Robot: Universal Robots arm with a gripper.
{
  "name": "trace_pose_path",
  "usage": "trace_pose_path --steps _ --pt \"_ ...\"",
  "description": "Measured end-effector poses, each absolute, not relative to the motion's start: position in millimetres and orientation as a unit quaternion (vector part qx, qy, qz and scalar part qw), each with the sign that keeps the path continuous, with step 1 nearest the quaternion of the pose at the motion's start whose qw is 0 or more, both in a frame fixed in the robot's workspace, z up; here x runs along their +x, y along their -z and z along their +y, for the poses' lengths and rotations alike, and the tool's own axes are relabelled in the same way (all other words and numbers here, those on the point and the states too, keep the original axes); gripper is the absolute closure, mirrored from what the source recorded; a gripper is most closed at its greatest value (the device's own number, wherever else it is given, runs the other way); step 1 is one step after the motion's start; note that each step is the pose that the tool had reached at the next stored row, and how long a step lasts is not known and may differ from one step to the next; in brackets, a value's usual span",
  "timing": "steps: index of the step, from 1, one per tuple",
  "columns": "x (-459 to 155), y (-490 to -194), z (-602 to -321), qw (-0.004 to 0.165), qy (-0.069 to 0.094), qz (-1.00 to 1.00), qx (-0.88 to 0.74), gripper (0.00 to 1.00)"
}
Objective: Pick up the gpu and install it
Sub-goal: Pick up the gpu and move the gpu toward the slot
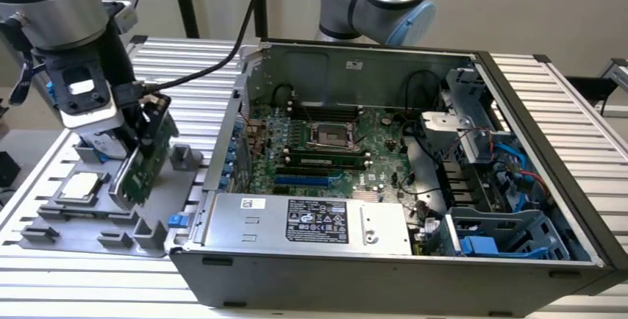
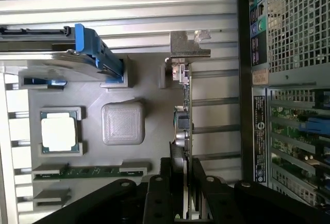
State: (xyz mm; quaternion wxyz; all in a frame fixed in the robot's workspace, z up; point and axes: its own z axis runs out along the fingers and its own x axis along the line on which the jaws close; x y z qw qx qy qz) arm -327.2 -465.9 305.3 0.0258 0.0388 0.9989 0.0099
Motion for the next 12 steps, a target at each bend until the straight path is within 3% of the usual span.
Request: trace_pose_path --steps 12 --pt "-310 -360 -466 0.013 -0.009 0.999 0.039 0.73"
